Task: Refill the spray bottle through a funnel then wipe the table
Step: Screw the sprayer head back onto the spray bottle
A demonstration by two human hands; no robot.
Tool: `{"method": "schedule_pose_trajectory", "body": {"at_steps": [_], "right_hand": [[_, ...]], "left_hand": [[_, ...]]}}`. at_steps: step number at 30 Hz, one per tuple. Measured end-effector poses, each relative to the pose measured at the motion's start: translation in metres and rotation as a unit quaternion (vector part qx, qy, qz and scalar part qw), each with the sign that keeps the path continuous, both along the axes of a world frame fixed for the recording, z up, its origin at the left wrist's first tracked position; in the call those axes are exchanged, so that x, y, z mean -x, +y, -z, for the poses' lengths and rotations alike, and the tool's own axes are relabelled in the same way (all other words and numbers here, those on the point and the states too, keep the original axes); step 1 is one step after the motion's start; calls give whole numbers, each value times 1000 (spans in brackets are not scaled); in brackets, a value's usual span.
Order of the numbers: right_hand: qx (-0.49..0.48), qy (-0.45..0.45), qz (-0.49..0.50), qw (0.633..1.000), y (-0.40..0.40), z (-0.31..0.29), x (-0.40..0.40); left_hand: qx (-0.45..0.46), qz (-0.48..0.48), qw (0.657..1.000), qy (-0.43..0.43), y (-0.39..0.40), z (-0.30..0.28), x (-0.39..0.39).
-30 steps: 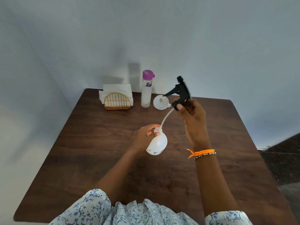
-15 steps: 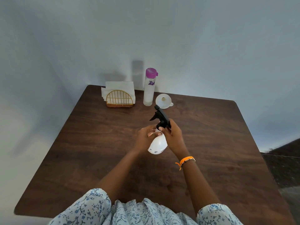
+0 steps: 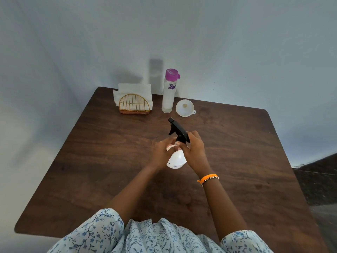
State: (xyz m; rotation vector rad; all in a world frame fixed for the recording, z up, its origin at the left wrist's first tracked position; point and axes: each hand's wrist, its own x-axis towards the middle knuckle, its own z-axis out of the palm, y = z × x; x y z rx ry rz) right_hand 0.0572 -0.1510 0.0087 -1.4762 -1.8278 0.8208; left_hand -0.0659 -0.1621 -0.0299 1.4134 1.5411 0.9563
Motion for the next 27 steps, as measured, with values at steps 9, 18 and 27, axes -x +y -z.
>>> {"method": "schedule_pose_trajectory", "body": {"at_steps": [9,18,27], "right_hand": [[-3,86,54,995,4,5,-5],[51,131,7,990,2,11,-3],[150,57,-183,970,15,-5,-33]], "left_hand": [[-27,-4,999,42,0,2,-1],[-39,14,999,31,0,2,1],[8,51,998,22,-1,4,3]]}}
